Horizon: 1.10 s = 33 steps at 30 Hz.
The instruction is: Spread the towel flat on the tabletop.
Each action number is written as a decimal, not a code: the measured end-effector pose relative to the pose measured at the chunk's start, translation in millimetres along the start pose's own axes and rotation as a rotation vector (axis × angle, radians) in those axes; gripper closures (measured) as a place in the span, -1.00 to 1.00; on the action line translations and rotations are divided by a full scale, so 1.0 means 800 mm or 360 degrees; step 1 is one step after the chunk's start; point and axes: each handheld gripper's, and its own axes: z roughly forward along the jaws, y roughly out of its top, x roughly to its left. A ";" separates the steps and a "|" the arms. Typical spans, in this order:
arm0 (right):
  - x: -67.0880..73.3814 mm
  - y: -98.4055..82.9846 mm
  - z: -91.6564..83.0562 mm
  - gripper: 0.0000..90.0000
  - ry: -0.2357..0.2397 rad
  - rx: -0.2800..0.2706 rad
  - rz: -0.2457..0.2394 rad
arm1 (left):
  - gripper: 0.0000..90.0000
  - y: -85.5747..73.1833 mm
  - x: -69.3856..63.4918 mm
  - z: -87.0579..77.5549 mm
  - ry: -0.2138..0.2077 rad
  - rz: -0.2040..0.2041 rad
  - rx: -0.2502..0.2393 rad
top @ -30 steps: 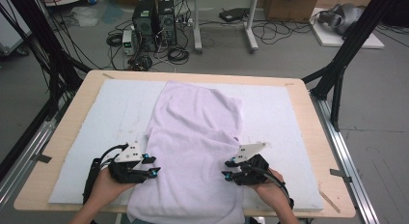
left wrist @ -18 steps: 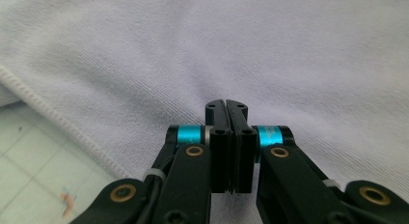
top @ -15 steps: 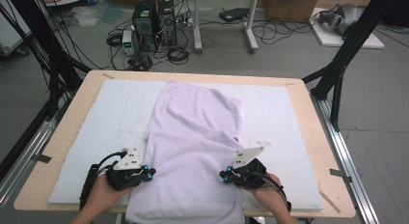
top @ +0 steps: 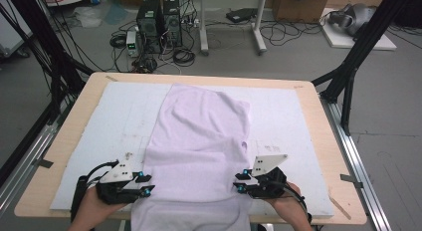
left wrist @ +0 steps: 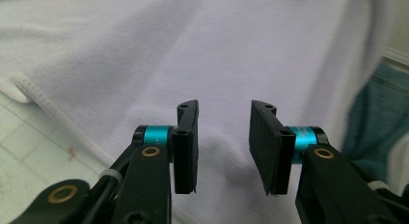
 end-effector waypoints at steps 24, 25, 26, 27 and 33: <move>0.042 -0.010 -0.021 0.84 0.0172 -0.0035 -0.0070 | 0.66 -0.024 -0.025 -0.023 -0.0073 0.0018 -0.0020; 0.038 -0.008 -0.022 0.77 0.0133 -0.0033 -0.0079 | 0.60 -0.023 -0.023 -0.021 -0.0057 0.0019 -0.0015; 0.033 -0.008 -0.021 0.74 0.0094 -0.0024 -0.0058 | 0.57 -0.021 -0.020 -0.019 -0.0045 0.0011 -0.0009; 0.028 -0.008 -0.018 0.71 0.0078 -0.0016 -0.0044 | 0.52 -0.020 -0.017 -0.015 -0.0037 0.0003 -0.0010; 0.003 -0.013 0.019 0.57 -0.0014 0.0047 0.0014 | 0.44 -0.014 0.001 0.018 0.0033 0.0024 0.0056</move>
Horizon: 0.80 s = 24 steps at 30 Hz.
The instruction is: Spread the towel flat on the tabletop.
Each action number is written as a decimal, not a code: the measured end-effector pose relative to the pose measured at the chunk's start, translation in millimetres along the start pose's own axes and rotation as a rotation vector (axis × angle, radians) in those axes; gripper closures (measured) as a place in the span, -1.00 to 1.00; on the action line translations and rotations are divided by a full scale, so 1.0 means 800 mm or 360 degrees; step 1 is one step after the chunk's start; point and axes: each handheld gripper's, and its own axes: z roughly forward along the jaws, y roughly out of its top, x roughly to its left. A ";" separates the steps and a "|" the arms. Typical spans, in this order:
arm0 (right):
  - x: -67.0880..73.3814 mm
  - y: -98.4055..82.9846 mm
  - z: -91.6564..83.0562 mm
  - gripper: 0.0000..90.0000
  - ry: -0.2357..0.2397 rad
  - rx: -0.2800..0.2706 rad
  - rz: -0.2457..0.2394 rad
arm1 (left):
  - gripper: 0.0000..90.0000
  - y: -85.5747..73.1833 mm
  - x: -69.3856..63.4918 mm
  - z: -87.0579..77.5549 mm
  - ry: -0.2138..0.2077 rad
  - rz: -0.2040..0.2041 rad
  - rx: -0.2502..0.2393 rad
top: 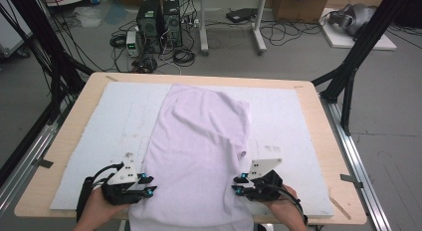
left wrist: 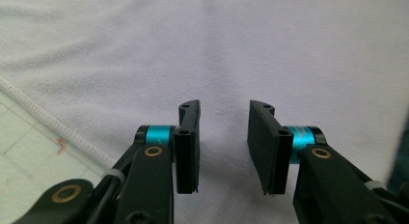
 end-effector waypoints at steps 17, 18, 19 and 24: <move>0.002 0.001 -0.009 0.94 -0.0003 0.0042 -0.0001 | 0.95 -0.004 0.004 -0.004 0.0000 -0.0009 -0.0010; 0.003 0.000 -0.015 0.99 -0.0007 0.0046 -0.0002 | 0.95 -0.004 0.003 -0.006 0.0001 -0.0014 -0.0013; 0.003 -0.002 -0.021 0.98 -0.0011 0.0050 -0.0005 | 0.99 -0.005 0.002 -0.009 -0.0008 -0.0014 -0.0014; -0.003 -0.015 -0.044 0.78 -0.0071 -0.0013 0.0074 | 0.91 -0.007 0.002 -0.016 -0.0004 -0.0024 -0.0026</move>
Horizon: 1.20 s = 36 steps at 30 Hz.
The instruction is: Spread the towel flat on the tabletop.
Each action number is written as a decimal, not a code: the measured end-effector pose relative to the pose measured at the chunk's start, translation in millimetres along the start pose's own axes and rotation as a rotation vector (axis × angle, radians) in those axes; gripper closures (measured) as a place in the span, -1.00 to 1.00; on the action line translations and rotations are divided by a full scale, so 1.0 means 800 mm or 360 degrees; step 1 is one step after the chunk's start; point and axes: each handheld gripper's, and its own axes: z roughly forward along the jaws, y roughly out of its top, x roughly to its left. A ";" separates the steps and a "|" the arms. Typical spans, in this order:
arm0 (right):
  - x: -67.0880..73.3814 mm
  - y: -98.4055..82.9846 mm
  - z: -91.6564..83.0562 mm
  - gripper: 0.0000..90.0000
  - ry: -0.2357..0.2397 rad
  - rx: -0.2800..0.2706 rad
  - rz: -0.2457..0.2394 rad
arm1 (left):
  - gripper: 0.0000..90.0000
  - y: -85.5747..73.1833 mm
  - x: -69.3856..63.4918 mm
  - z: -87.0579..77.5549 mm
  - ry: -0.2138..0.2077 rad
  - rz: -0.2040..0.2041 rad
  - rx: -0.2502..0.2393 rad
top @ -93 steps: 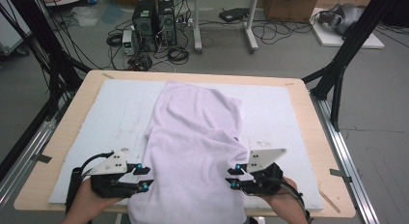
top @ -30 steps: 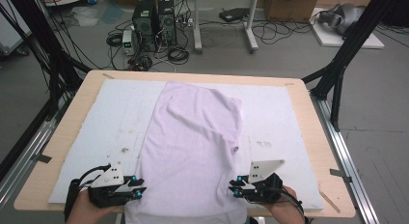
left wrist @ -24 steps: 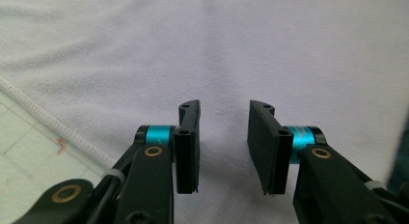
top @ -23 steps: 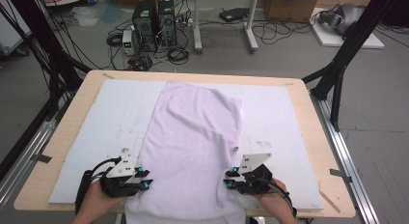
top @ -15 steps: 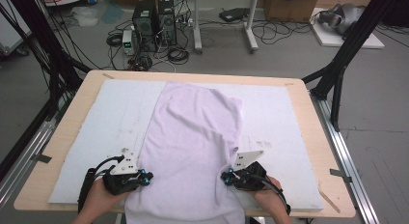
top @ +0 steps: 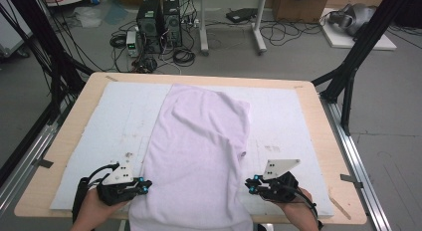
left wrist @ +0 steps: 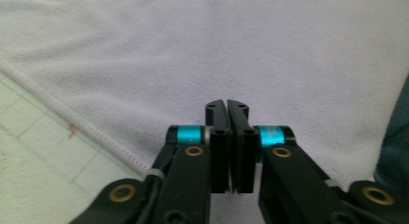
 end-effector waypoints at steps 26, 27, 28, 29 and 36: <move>-0.016 0.052 0.097 0.75 0.0059 0.0119 -0.0059 | 0.81 0.011 0.020 0.033 0.0032 -0.0050 0.0045; -0.016 0.050 0.092 0.74 0.0047 0.0105 -0.0058 | 0.79 0.011 0.020 0.033 0.0030 -0.0052 0.0044; -0.015 0.048 0.087 0.73 0.0037 0.0080 -0.0052 | 0.78 0.011 0.021 0.033 0.0027 -0.0050 0.0048; -0.014 0.046 0.081 0.72 0.0031 0.0049 -0.0045 | 0.77 0.011 0.021 0.033 0.0026 -0.0055 0.0047; -0.016 0.027 0.063 0.71 -0.0001 0.0006 -0.0005 | 0.74 0.011 0.022 0.034 0.0019 -0.0062 0.0047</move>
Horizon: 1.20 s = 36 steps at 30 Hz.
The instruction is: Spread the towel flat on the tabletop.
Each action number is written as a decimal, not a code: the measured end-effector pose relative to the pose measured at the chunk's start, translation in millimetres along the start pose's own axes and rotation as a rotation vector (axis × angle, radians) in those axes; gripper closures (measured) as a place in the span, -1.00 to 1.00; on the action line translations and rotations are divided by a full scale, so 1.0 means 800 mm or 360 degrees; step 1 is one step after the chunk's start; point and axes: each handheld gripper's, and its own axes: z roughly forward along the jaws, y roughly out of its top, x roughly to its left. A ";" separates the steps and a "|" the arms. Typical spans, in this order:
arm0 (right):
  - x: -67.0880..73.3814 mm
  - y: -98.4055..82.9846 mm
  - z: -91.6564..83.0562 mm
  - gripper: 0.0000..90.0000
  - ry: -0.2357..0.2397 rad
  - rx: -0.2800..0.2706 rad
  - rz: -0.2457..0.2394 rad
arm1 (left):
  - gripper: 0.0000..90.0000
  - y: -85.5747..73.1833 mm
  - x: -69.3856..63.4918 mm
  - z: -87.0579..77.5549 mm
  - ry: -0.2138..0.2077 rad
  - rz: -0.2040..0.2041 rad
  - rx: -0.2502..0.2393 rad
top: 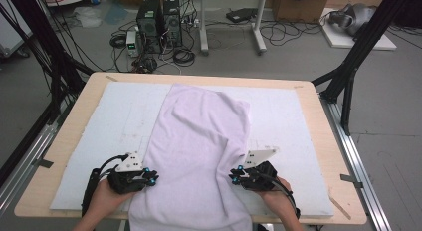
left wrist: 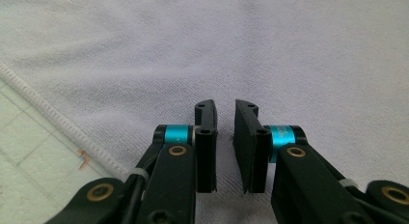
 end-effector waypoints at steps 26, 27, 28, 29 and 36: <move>-0.007 -0.034 -0.077 0.64 -0.0008 0.0005 0.0056 | 0.37 -0.005 0.000 -0.007 0.0016 0.0000 -0.0004; -0.003 -0.032 -0.073 0.59 0.0010 -0.0003 0.0037 | 0.33 -0.005 -0.001 -0.008 0.0012 0.0005 -0.0003; 0.001 -0.030 -0.068 0.54 0.0021 0.0001 0.0020 | 0.31 -0.006 -0.002 -0.008 0.0010 0.0016 0.0008; 0.006 -0.029 -0.062 0.49 0.0039 0.0000 0.0000 | 0.31 -0.007 -0.003 -0.008 0.0011 0.0029 0.0014; 0.023 -0.033 -0.014 0.63 0.0105 0.0098 -0.0058 | 0.95 -0.011 -0.007 -0.014 0.0029 0.0084 0.0007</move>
